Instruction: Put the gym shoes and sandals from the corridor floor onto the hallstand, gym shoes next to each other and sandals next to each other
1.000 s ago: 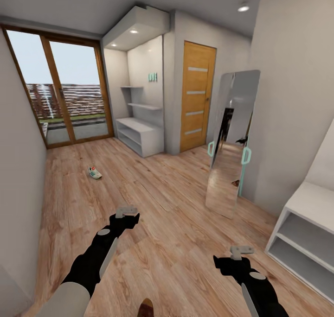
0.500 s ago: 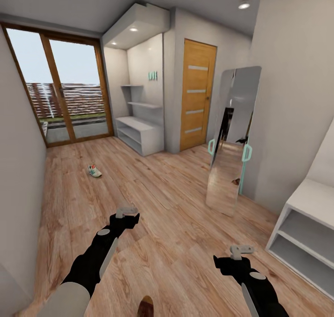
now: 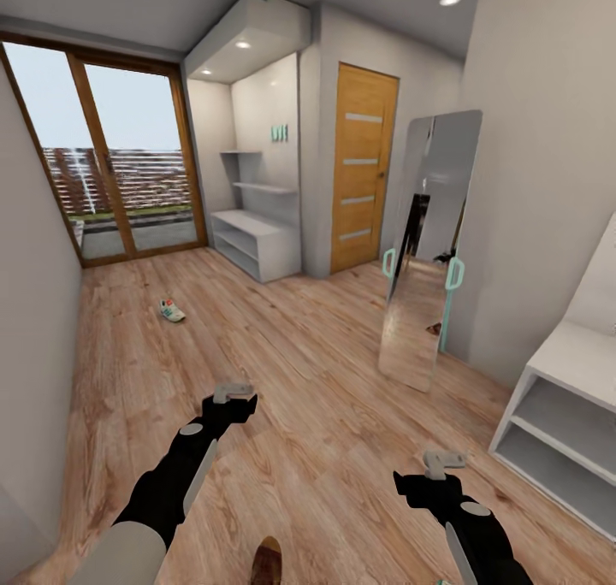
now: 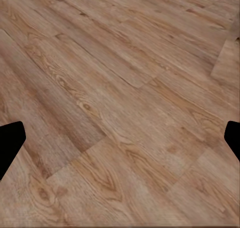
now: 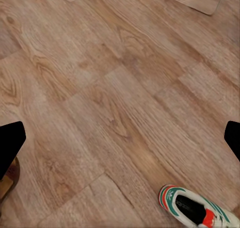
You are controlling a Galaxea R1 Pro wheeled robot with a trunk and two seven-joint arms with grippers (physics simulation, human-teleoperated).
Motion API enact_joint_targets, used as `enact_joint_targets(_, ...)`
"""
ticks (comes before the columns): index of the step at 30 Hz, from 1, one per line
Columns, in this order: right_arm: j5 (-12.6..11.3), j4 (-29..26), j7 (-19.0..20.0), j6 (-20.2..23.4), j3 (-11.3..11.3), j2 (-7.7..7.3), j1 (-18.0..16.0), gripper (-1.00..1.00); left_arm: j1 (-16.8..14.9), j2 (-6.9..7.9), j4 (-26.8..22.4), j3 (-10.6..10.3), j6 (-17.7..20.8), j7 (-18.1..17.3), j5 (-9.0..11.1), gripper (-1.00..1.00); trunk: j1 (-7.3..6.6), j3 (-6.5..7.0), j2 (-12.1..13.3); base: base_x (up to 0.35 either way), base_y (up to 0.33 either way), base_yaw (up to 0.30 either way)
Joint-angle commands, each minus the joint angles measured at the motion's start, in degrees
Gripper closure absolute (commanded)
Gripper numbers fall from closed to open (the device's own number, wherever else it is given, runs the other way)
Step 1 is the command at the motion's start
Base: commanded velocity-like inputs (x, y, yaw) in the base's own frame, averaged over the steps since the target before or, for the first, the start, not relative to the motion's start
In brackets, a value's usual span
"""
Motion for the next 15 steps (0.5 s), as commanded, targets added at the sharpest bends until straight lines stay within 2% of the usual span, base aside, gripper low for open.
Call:
enact_joint_targets(1, 0.0, -0.1, 0.0, 0.3, 0.0, -0.01, 0.0, -1.0, 0.0, 0.01, -0.1, 0.1, 0.3, -0.2, -0.1, -1.0, 0.22, -0.33, -0.4, 0.0, 0.0, -0.072)
enact_joint_targets(10, 0.0, -0.1, -0.1, 0.3, 0.0, -0.07, 0.0, -1.0, 0.3, 0.32, 0.3, 0.1, 0.4, -0.1, -0.2, -1.0, 2.2, -2.12, -4.1, 0.0, 0.0, -0.017)
enact_joint_targets(15, 0.0, -0.1, -0.1, 0.3, 0.0, -0.01, 0.0, -1.0, 0.4, 0.29, 4.3, 0.1, 0.1, -0.2, -0.3, -1.0, 3.29, -3.02, -6.1, 0.0, 0.0, 0.0)
